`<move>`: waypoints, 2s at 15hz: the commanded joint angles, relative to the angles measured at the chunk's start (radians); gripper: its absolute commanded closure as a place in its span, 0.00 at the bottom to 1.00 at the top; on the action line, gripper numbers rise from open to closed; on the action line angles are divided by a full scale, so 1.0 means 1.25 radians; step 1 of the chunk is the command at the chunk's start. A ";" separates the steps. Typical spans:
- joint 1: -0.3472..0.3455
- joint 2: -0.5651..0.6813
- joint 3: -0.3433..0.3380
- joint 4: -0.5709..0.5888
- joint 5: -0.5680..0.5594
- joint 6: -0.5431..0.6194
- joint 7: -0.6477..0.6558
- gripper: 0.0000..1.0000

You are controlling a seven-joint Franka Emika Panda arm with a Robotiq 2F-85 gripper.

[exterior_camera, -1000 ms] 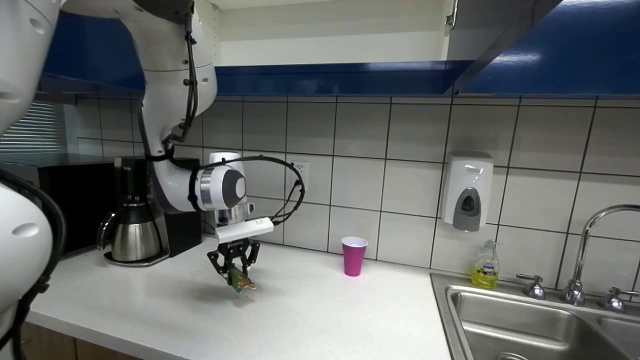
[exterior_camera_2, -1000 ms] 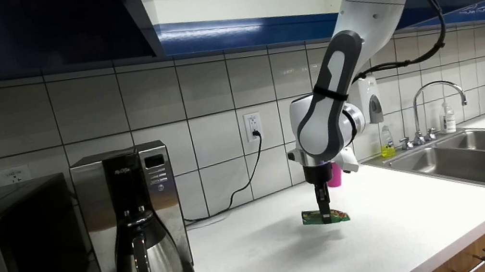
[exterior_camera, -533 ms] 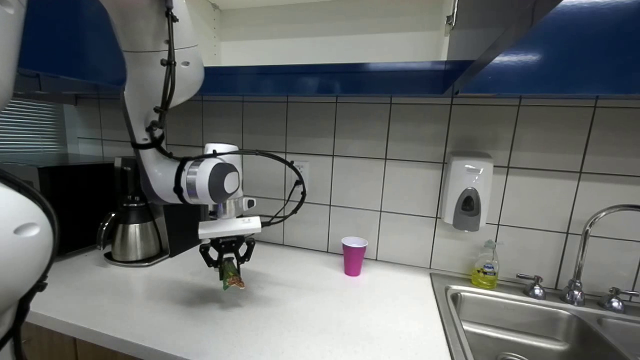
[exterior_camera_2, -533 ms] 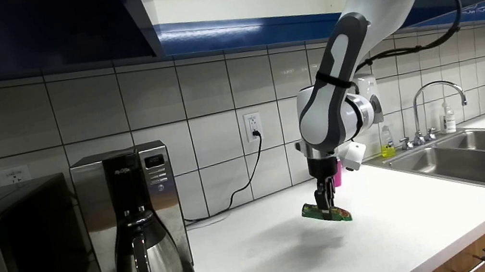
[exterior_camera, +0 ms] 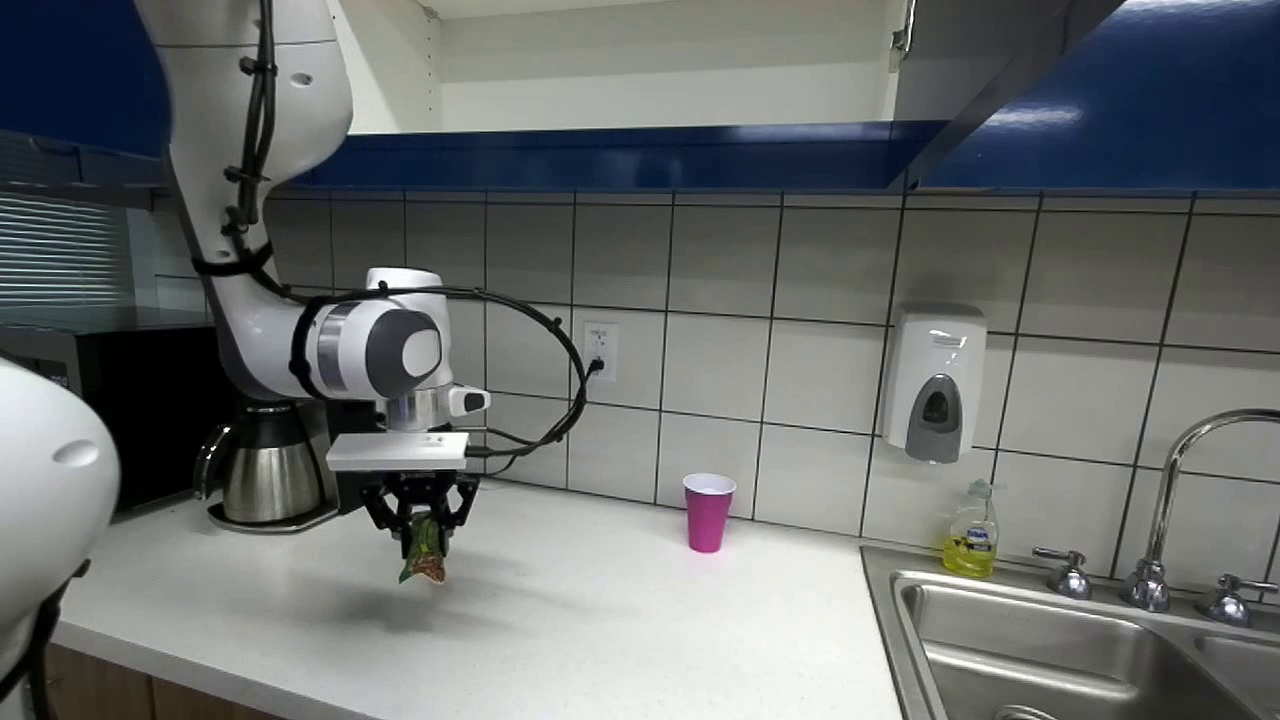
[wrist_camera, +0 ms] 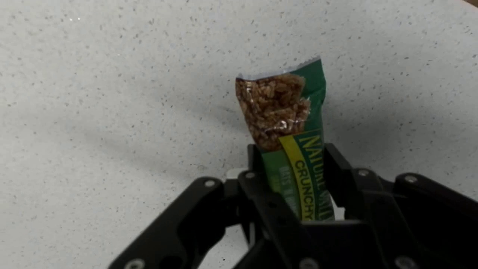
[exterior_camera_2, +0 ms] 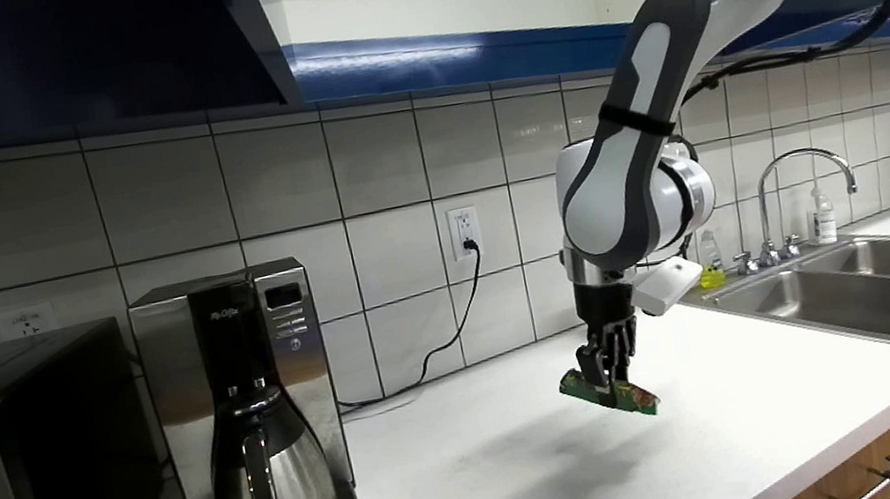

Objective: Pick up the granola bar and place it on the bottom shelf

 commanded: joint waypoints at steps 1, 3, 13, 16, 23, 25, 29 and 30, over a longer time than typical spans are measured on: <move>0.026 -0.115 0.002 -0.088 0.021 0.006 0.069 0.82; 0.038 -0.166 0.002 -0.119 0.025 0.000 0.094 0.82; 0.062 -0.373 0.021 -0.121 0.011 -0.073 0.201 0.82; 0.071 -0.444 0.035 -0.114 0.014 -0.106 0.226 0.82; 0.086 -0.605 0.065 -0.115 0.015 -0.141 0.277 0.82; 0.085 -0.646 0.068 -0.118 0.018 -0.138 0.290 0.82; 0.068 -0.694 0.077 -0.089 0.014 -0.141 0.317 0.82; 0.066 -0.700 0.077 -0.078 0.013 -0.141 0.319 0.82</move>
